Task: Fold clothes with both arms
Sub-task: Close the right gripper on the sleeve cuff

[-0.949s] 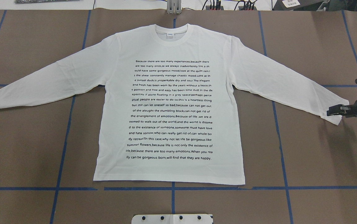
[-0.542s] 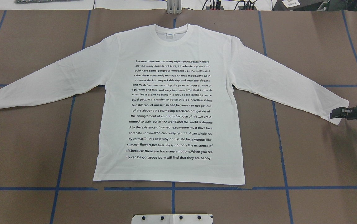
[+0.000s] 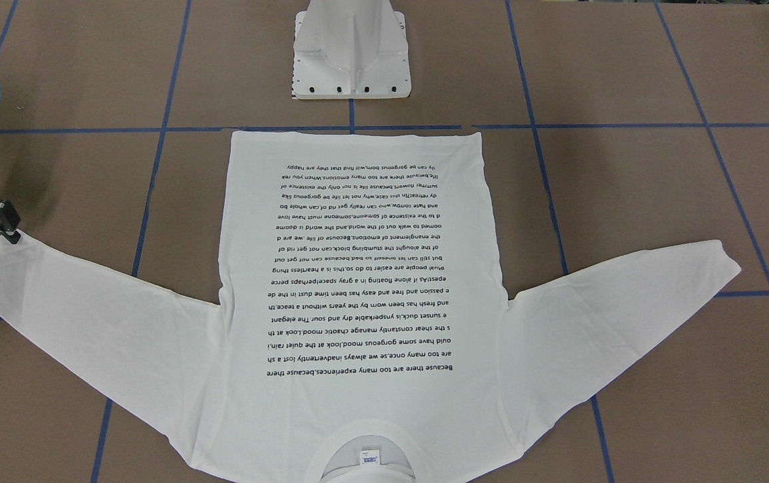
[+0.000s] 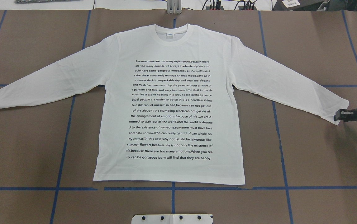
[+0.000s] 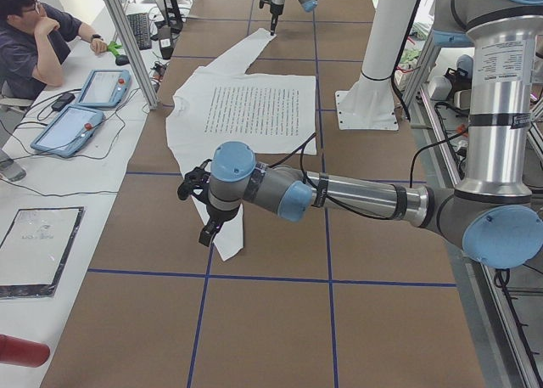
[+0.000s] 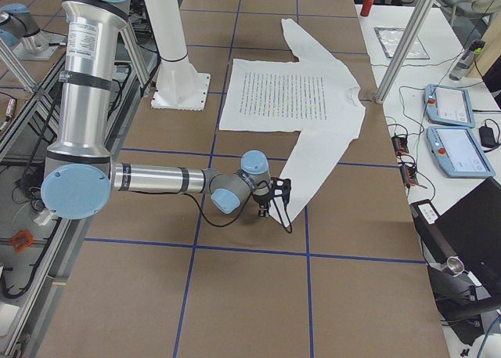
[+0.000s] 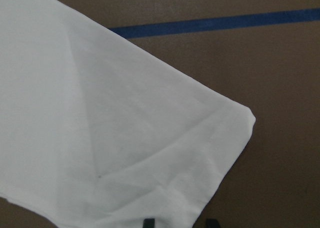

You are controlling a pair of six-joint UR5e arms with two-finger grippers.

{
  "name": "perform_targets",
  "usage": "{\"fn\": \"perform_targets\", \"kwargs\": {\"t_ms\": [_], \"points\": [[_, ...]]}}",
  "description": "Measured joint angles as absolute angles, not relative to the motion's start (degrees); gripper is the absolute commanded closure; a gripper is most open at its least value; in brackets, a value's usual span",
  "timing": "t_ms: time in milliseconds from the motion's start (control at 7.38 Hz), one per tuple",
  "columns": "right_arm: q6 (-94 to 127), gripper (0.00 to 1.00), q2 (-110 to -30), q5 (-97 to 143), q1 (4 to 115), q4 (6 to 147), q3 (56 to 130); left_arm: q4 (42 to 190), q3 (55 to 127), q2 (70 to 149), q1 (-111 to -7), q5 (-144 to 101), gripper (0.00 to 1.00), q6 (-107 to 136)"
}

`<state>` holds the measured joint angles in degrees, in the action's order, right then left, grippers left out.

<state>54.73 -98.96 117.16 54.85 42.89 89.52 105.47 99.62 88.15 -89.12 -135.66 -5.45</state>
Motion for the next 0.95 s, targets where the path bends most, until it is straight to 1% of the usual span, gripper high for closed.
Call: {"fn": "perform_targets", "kwargs": {"t_ms": [136, 271, 407, 542, 949], "points": [[54.77, 0.67, -98.96, 117.16, 54.85, 42.89, 89.49, 105.47, 99.59, 88.14, -89.12, -135.67, 0.00, -5.45], [54.81, 0.75, -98.96, 117.16, 54.85, 42.89, 89.49, 105.47, 99.59, 88.11, -89.12, -135.66, 0.00, -5.45], [54.87, 0.97, -98.95, 117.16, 54.84, 42.89, 89.52, 105.49, 99.58, 88.08, -89.12, -135.66, 0.00, -5.45], [54.95, 1.00, -98.89, 117.18, 54.84, 42.89, 89.55, 105.50, 99.59, 88.09, -89.12, -135.66, 0.00, -5.45], [54.94, 1.00, -98.37, 117.86, 55.06, 43.21, 90.65, 105.49, 99.60, 88.08, -89.12, -135.70, 0.00, -5.45]]}}
